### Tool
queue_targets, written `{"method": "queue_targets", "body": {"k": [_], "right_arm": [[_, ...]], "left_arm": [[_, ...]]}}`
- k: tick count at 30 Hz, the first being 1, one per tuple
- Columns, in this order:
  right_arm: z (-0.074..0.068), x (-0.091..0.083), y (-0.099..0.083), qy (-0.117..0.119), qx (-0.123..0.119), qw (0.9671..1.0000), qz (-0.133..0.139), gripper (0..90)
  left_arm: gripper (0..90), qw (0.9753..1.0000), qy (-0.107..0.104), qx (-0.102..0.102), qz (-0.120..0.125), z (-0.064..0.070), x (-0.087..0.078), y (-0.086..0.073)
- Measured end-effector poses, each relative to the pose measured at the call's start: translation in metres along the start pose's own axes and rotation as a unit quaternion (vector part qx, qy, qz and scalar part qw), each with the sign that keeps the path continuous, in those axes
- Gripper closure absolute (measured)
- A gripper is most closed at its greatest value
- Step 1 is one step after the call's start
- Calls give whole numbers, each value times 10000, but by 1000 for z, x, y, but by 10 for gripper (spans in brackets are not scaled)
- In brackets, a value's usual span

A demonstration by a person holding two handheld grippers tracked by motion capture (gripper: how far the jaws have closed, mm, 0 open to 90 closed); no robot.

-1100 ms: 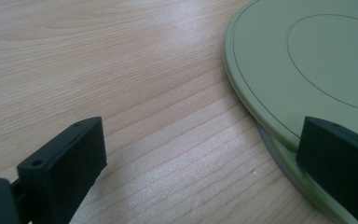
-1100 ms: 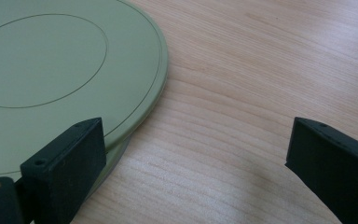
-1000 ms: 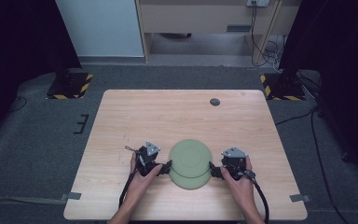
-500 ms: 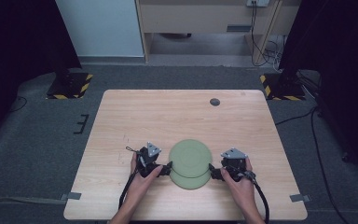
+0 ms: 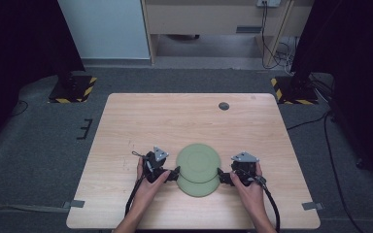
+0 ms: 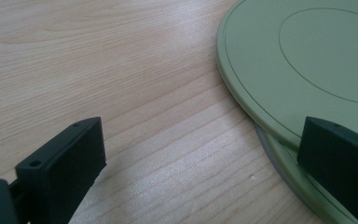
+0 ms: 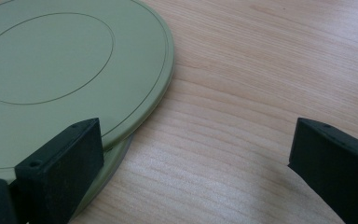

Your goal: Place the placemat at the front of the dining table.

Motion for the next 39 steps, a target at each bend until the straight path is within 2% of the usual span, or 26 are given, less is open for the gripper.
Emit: {"method": "queue_targets", "body": {"k": [5,8,14,16,22,30,31,32,36,39], "right_arm": [[1,0,0,32,48,10000,5,49],[-3,-5,0,118,-25,9999,-6,60],[-6,-4,-1,142,-92,9999,-30,64],[-5,-2,-1,149,-10,9999,-24,46],[-3,0,0,124,6,9999,-6,40],[-2,0,1,155,12,9999,13,62],[-2,0,1,139,14,9999,5,64],[-1,-4,3,225,165,9996,21,68],[2,-10,6,326,232,9992,88,69],[9,-14,6,333,217,9992,-13,70]], "left_arm": [[15,10000,-29,-4,-11,0,-1,0],[19,10000,-64,30,-15,2,-2,0],[10,10000,-41,39,-39,2,-1,0],[1,10000,-55,-11,-46,1,0,0],[1,10000,-15,-29,-28,0,2,3],[24,10000,-19,49,-24,0,1,4],[24,10000,-42,66,-16,1,0,5],[21,9999,-64,91,-17,1,-1,5],[23,9999,-84,119,-7,1,-4,7],[24,9999,-91,99,7,0,-5,7]]}}
Point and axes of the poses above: each handheld gripper's, and its own axes: x roughly forward along the jaws, y roughly out of its top, z roughly to its right, the point moved 6 cm from there along x, roughly forward along the jaws, and after that the axes turned 1 degree about -z, right-handed, at the moved point
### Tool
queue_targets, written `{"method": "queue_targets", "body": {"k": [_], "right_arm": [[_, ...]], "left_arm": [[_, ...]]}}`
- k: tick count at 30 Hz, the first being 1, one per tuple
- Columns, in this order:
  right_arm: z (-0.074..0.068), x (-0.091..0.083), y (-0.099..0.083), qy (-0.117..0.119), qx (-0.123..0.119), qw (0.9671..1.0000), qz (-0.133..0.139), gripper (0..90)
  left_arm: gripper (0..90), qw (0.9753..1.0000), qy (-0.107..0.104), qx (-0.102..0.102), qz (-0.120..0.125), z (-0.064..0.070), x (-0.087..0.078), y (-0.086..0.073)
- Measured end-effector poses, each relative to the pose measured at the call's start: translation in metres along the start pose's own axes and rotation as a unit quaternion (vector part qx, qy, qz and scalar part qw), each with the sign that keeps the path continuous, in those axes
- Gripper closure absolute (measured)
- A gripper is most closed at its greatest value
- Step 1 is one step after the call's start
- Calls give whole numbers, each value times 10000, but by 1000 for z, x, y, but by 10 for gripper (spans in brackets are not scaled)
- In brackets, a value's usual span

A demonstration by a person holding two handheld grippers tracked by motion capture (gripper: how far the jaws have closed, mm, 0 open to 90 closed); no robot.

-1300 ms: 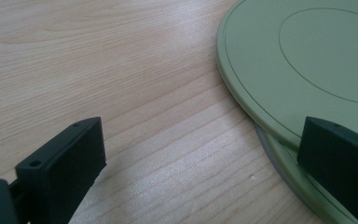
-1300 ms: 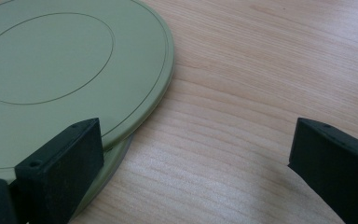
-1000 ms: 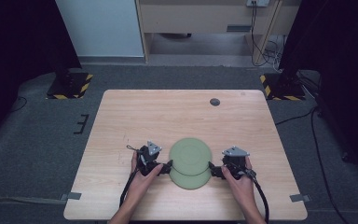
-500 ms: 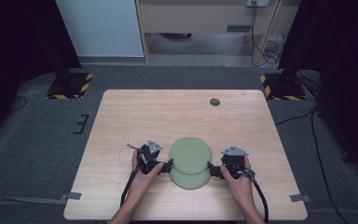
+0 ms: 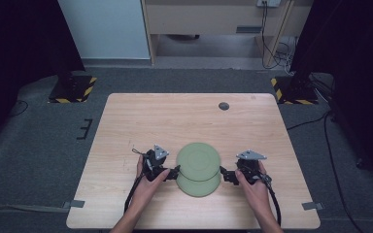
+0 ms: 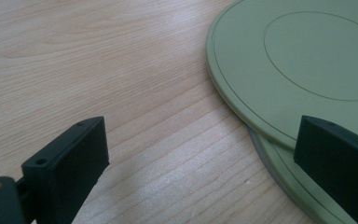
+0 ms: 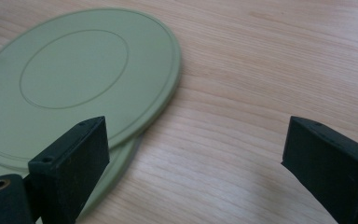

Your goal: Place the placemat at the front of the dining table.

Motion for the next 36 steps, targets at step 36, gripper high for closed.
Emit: {"method": "queue_targets", "body": {"k": [36], "right_arm": [[7,32,92,611,-580,9901,-1124,152]], "left_arm": [[24,9996,-200,161,-97,1,-2,-3]]}}
Point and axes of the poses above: each handheld gripper's, and its own axes: x roughly forward along the jaws, y roughly out of its top, z roughly to its right, the point moved 6 cm from there along x, roughly forward along the jaws, and after that the axes turned 1 degree about -z, right-handed, at the moved point
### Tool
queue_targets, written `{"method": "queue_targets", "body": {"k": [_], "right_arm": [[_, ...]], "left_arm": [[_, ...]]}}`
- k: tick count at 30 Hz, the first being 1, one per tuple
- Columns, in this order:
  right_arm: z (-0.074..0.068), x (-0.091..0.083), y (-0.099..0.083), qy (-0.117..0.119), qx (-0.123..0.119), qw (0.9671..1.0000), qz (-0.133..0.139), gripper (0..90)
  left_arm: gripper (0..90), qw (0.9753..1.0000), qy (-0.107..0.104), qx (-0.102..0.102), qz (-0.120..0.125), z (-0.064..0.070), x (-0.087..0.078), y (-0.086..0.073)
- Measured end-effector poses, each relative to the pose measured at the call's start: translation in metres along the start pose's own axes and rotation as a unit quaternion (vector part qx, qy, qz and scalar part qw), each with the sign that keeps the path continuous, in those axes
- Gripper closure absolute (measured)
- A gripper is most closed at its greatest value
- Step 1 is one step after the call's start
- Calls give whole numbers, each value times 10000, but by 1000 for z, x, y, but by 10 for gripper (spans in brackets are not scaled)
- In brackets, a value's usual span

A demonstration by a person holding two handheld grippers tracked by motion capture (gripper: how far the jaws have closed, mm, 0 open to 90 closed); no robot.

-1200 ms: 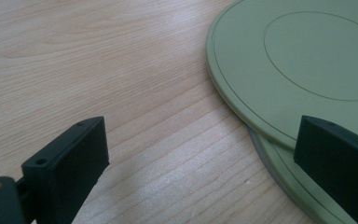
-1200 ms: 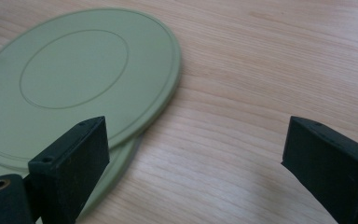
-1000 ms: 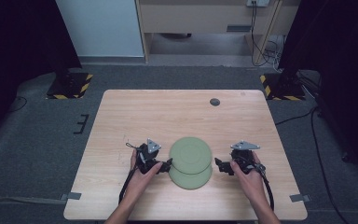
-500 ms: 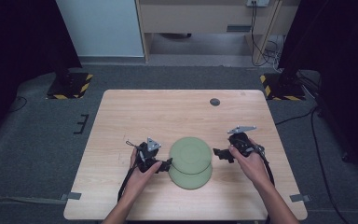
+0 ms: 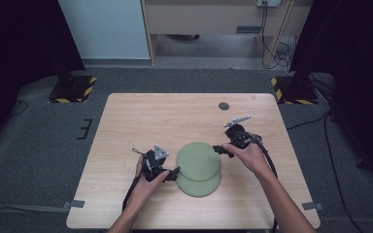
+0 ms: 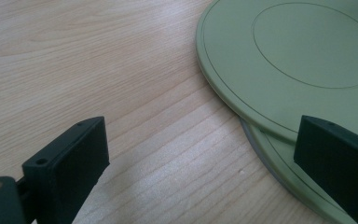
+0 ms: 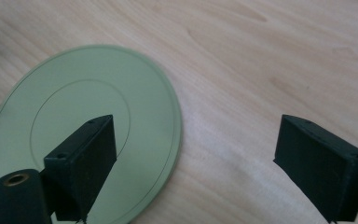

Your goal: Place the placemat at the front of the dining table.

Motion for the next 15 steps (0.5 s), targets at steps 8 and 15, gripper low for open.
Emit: {"method": "queue_targets", "body": {"k": [8,15], "right_arm": [[2,7,20,67,33,10000,5,209],[3,19,21,122,86,9998,-91,196]], "left_arm": [[25,10000,-59,3,10,3,-2,-1],[24,9999,-107,110,3,8,-4,-3]]}}
Point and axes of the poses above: each handheld gripper's, and its own axes: x roughly forward along the jaws, y roughly out of its top, z roughly to its right, the point moved 6 cm from there along x, roughly forward along the jaws, and after that the axes turned 1 degree about -z, right-handed, at the moved point
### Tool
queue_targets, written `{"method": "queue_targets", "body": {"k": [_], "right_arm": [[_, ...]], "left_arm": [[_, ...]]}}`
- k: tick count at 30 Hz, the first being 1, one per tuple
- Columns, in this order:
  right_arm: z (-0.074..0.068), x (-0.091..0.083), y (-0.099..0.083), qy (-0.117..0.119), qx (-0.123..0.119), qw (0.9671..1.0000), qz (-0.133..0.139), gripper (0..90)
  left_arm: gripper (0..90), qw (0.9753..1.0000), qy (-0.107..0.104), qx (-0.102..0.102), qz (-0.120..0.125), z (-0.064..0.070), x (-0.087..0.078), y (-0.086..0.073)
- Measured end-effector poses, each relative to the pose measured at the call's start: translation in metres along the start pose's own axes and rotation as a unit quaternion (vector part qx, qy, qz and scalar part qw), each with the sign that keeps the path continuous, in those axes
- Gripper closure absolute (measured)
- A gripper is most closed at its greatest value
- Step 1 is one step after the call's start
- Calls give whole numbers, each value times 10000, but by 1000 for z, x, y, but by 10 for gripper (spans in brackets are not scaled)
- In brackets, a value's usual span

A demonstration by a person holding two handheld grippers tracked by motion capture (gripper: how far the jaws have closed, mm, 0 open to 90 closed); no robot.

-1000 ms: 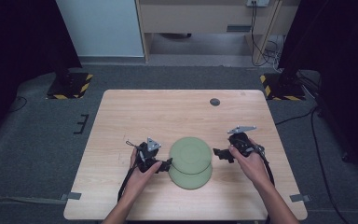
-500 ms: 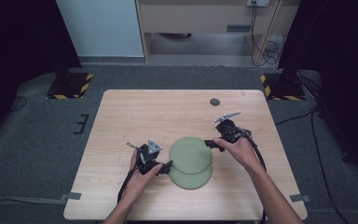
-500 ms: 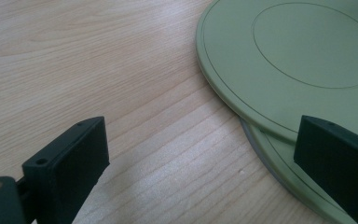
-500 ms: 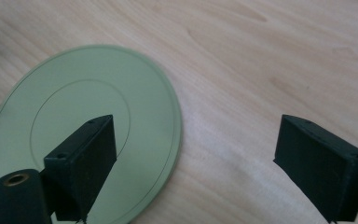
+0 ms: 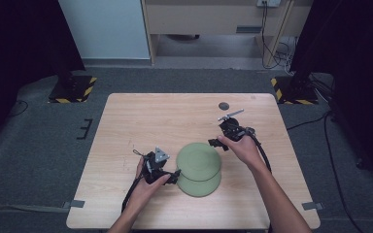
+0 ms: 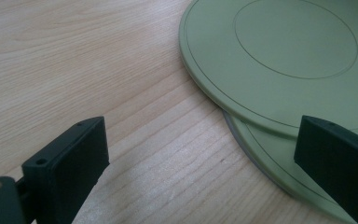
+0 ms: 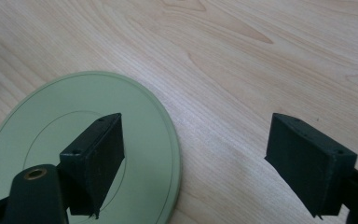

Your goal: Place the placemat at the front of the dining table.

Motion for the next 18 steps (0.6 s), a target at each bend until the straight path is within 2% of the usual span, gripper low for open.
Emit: {"method": "queue_targets", "body": {"k": [4,7,11,15,18], "right_arm": [[1,4,-2,-36,13,10000,-34,226],[-2,7,-3,82,7,9999,-71,260],[-5,10,-4,165,-35,9998,-108,262],[-7,13,-4,216,-13,9997,-65,268],[-8,17,-6,297,-13,9995,-132,270]], "left_arm": [[25,10000,29,44,1,1,-1,-2],[23,10000,15,61,-31,-1,-1,-2],[25,10000,41,-39,-22,-5,-2,-2],[25,10000,50,-14,-1,-4,-3,-1],[23,10000,56,-26,-9,-4,-1,-1]]}}
Point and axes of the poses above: each handheld gripper's, and its own axes: x roughly forward along the jaws, y roughly out of its top, z roughly to its right, the point moved 6 cm from there along x, roughly forward along the jaws, and after that the axes turned 1 degree about -z, right-handed, at the moved point
